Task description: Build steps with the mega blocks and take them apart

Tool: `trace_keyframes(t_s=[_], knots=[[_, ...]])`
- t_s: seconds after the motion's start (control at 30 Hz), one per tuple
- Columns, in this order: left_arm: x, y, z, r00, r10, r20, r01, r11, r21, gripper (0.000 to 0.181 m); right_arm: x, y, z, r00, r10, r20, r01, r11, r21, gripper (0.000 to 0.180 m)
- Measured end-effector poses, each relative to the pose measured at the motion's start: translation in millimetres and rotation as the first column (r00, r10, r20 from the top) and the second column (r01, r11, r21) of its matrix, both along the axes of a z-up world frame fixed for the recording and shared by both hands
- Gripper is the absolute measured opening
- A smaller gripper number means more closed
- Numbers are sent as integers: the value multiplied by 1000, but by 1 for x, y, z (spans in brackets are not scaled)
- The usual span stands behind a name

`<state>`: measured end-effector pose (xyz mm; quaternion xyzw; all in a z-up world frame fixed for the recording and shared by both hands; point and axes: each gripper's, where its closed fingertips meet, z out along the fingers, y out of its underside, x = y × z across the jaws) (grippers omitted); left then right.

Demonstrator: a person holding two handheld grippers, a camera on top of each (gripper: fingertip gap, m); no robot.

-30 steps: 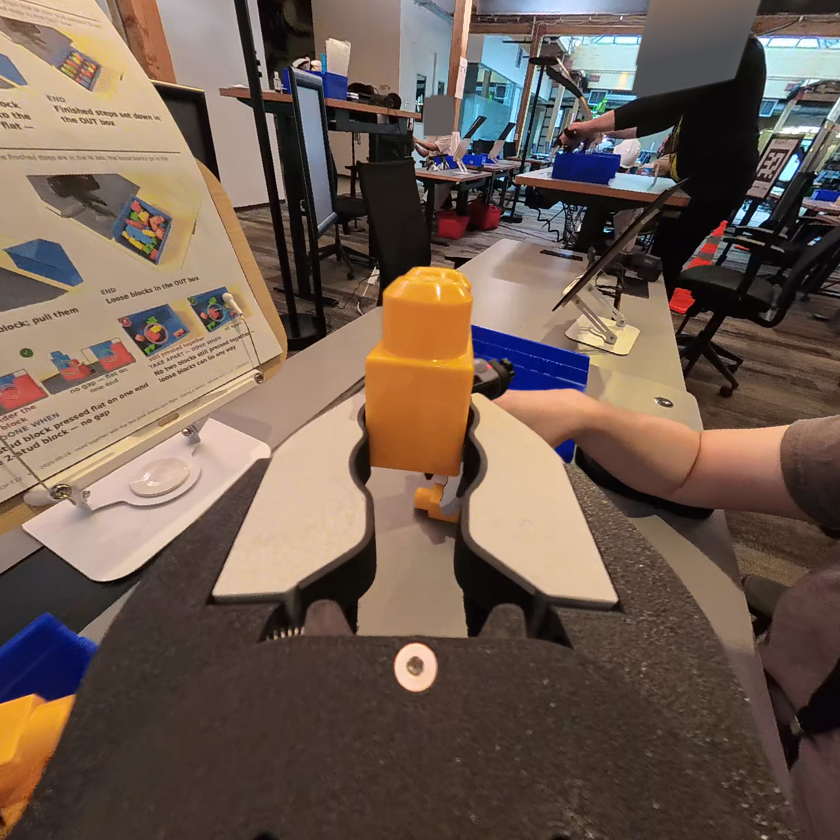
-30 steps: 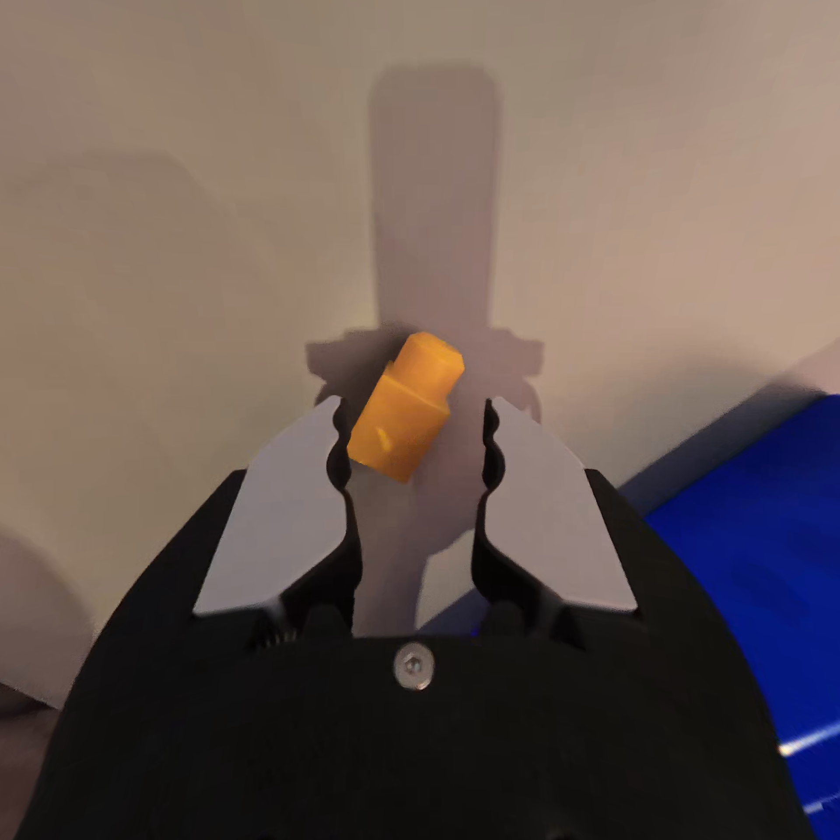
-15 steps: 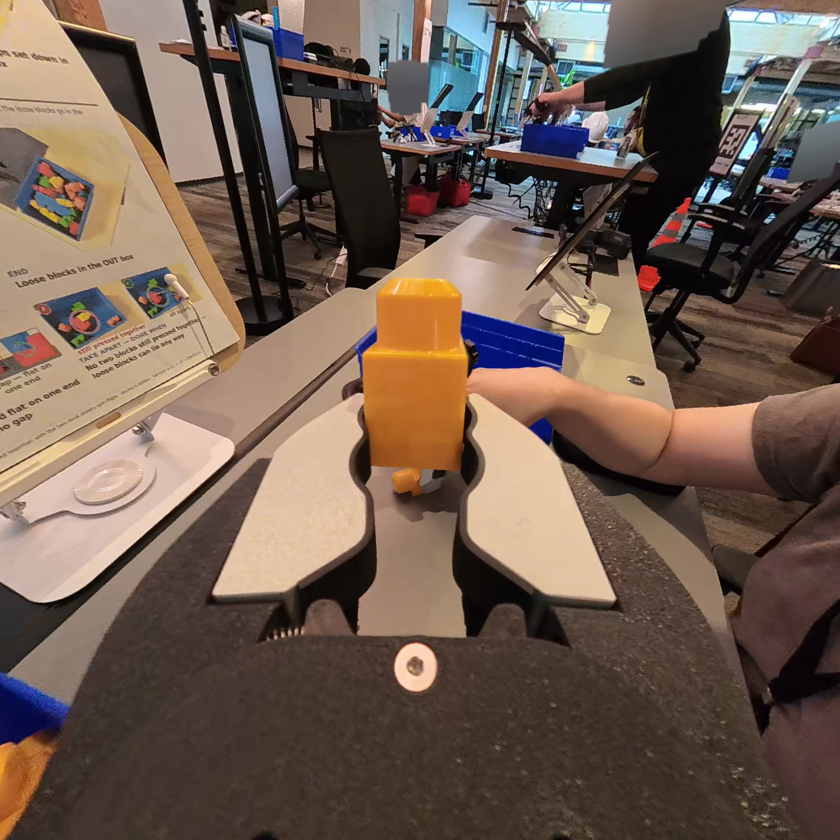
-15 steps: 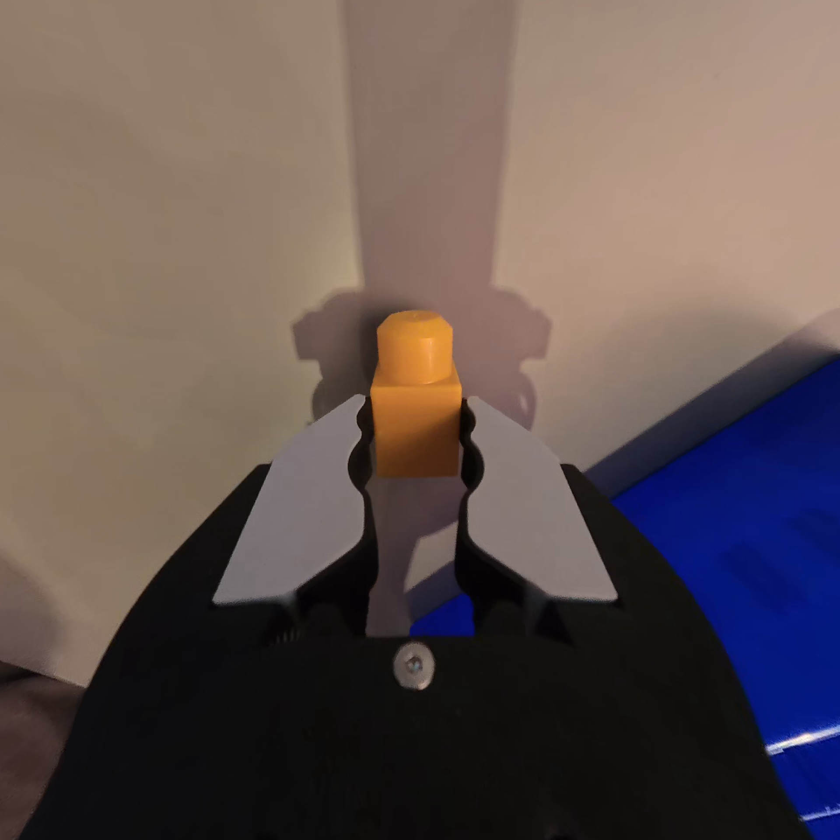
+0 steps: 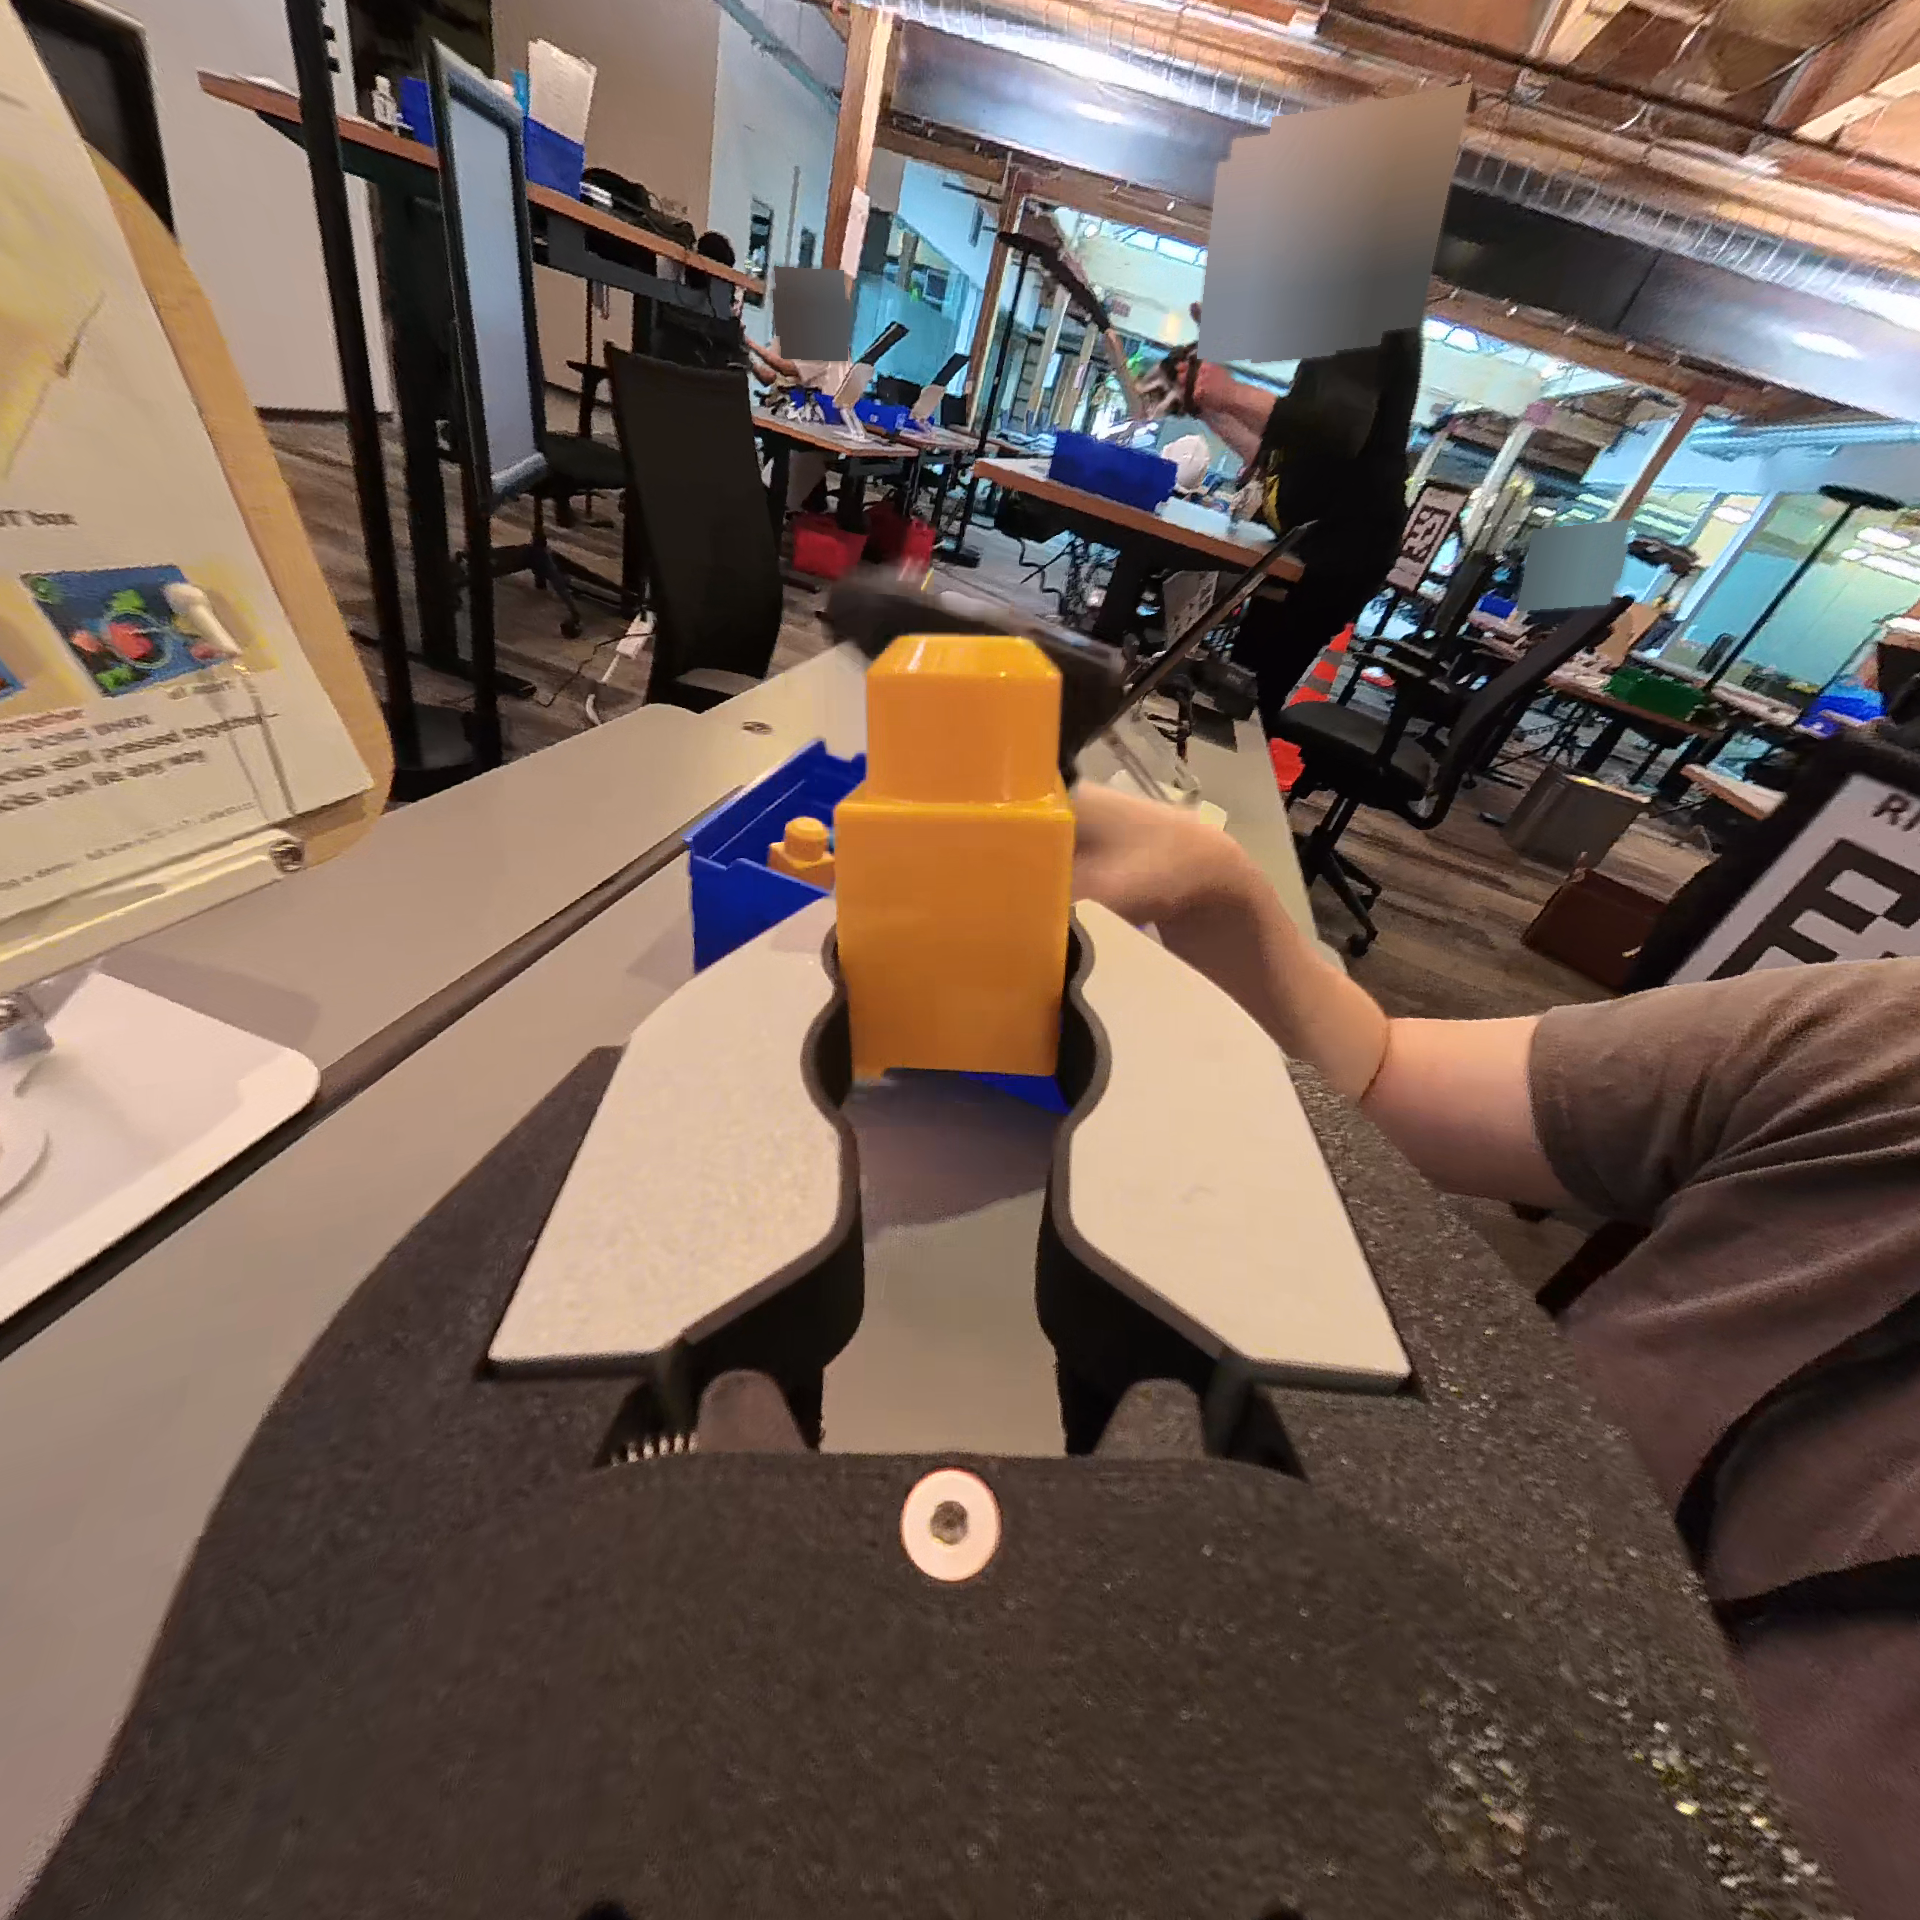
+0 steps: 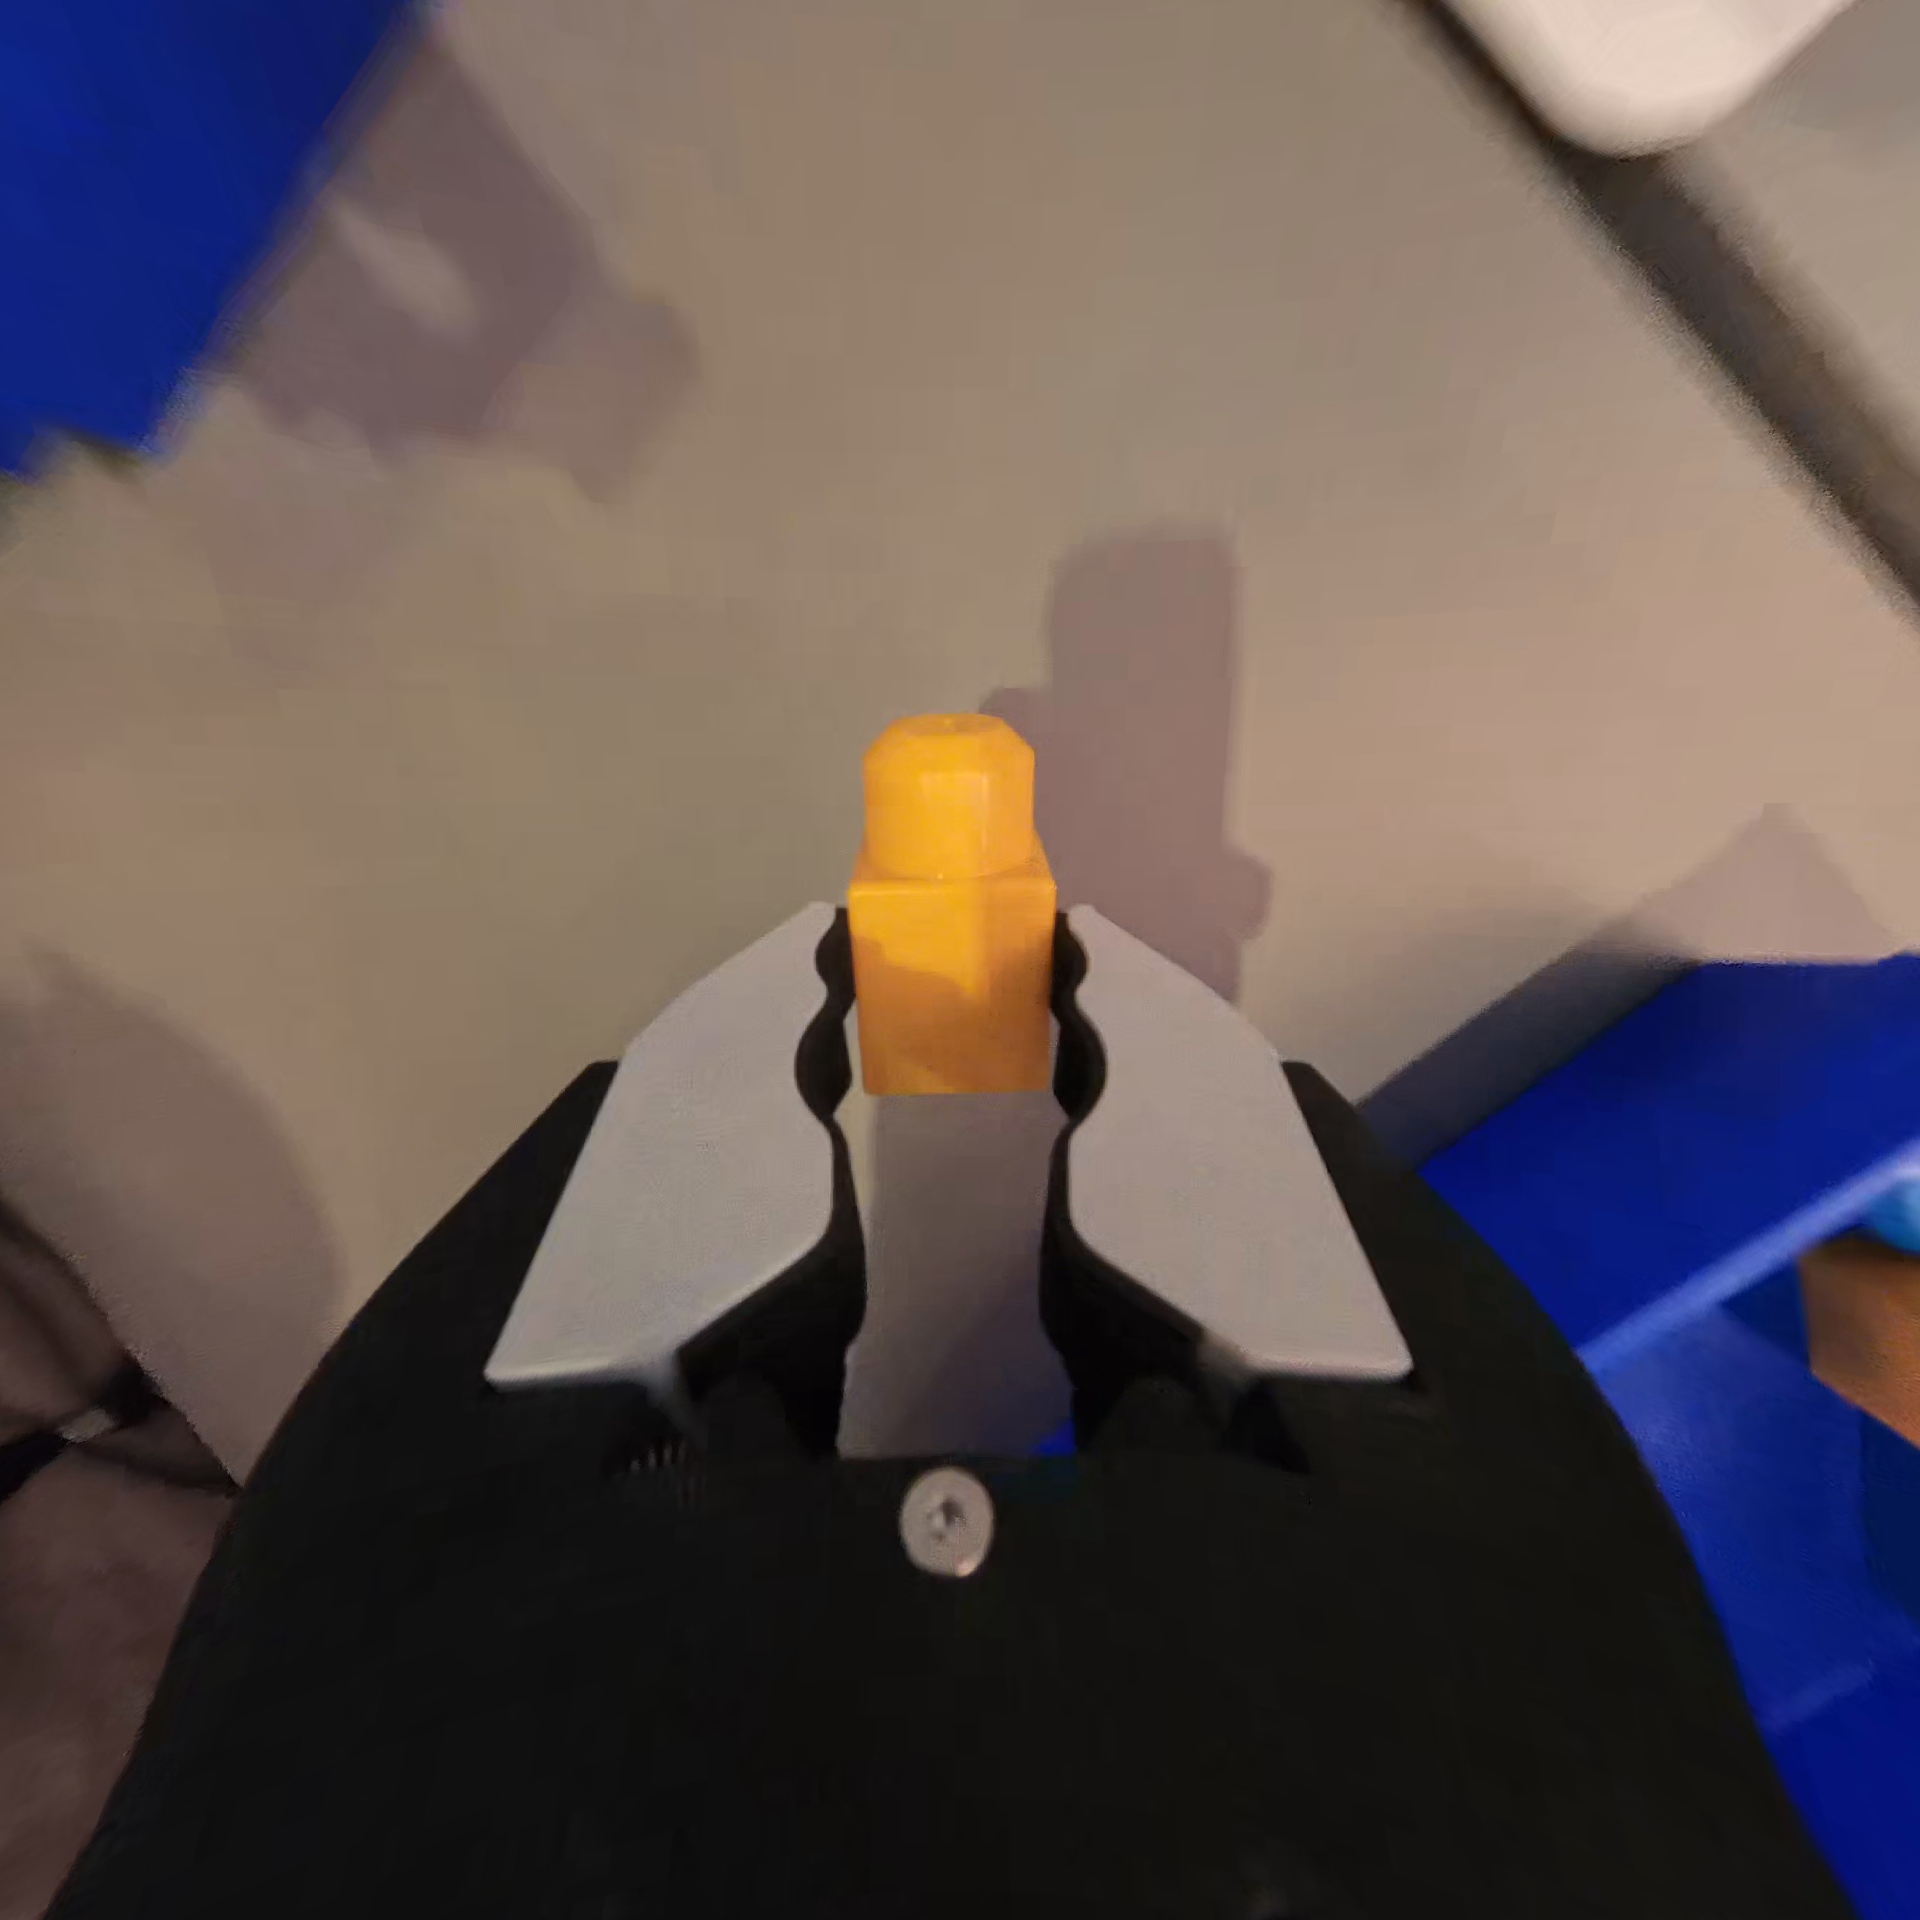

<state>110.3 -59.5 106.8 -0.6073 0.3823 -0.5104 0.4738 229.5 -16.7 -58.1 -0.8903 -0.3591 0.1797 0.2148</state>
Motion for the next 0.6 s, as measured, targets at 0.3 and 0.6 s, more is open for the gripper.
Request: trace_keyframes(t_s=[0.3,0.6], knots=[[64,-21,-32,988,-125,92,130,991,-42,37,-9,-30,212,383,367,-848,127,888,442,37],[70,-23,-33,987,-104,121,110,993,-43,37,-44,-38,194,288,351,-891,18,928,371,37]])
